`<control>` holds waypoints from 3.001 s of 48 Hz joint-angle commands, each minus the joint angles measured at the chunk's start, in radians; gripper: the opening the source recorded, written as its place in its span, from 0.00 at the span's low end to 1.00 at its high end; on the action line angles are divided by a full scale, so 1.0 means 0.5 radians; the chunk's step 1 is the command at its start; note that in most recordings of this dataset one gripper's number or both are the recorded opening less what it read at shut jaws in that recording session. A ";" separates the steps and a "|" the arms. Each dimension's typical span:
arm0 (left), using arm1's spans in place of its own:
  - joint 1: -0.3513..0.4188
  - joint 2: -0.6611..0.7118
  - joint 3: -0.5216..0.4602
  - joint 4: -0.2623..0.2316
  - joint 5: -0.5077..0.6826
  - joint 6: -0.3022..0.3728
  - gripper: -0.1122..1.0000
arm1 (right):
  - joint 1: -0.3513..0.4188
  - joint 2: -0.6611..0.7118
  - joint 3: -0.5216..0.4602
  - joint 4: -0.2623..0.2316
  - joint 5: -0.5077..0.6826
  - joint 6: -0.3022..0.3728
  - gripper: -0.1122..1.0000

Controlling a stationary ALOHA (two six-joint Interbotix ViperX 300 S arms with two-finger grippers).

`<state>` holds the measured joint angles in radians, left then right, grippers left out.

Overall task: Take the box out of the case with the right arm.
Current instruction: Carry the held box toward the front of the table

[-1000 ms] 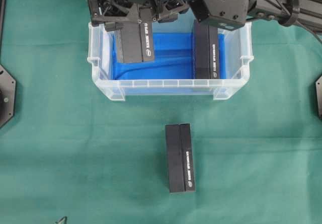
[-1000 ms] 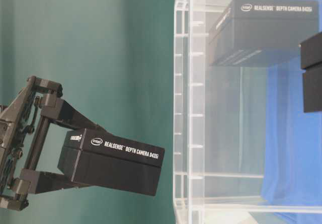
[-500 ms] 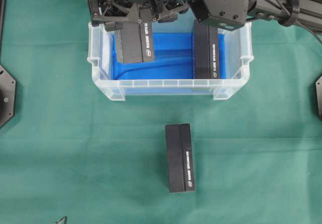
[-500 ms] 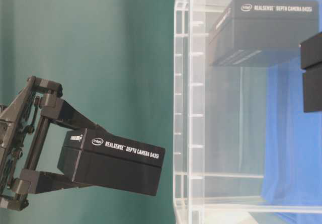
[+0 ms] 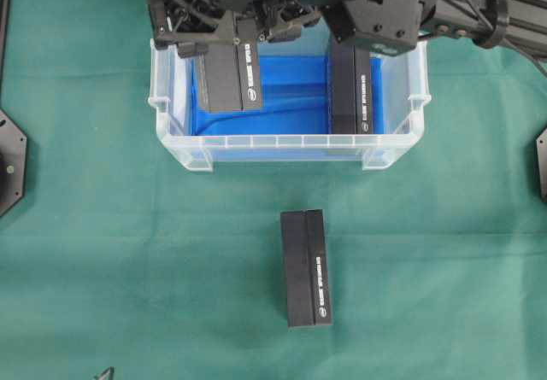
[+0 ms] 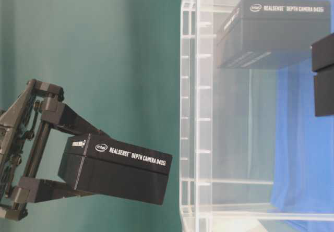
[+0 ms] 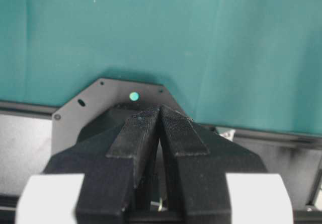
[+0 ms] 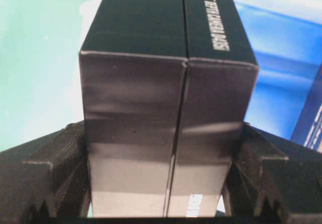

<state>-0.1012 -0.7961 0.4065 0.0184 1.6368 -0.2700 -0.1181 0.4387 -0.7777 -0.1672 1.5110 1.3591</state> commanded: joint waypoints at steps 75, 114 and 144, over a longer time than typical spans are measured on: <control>-0.006 0.009 -0.021 0.006 -0.009 -0.006 0.10 | 0.798 -0.067 -0.071 -0.077 0.132 0.546 0.72; -0.006 0.015 -0.015 0.006 -0.006 -0.006 0.10 | 0.764 0.107 0.503 0.258 -0.482 0.712 0.72; -0.006 0.015 -0.009 0.006 -0.009 -0.009 0.10 | 0.703 0.163 0.746 0.304 -0.782 0.742 0.72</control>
<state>-0.1028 -0.7931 0.4111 0.0184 1.6368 -0.2730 0.2301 0.5461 -0.3958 -0.0169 1.1275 1.7334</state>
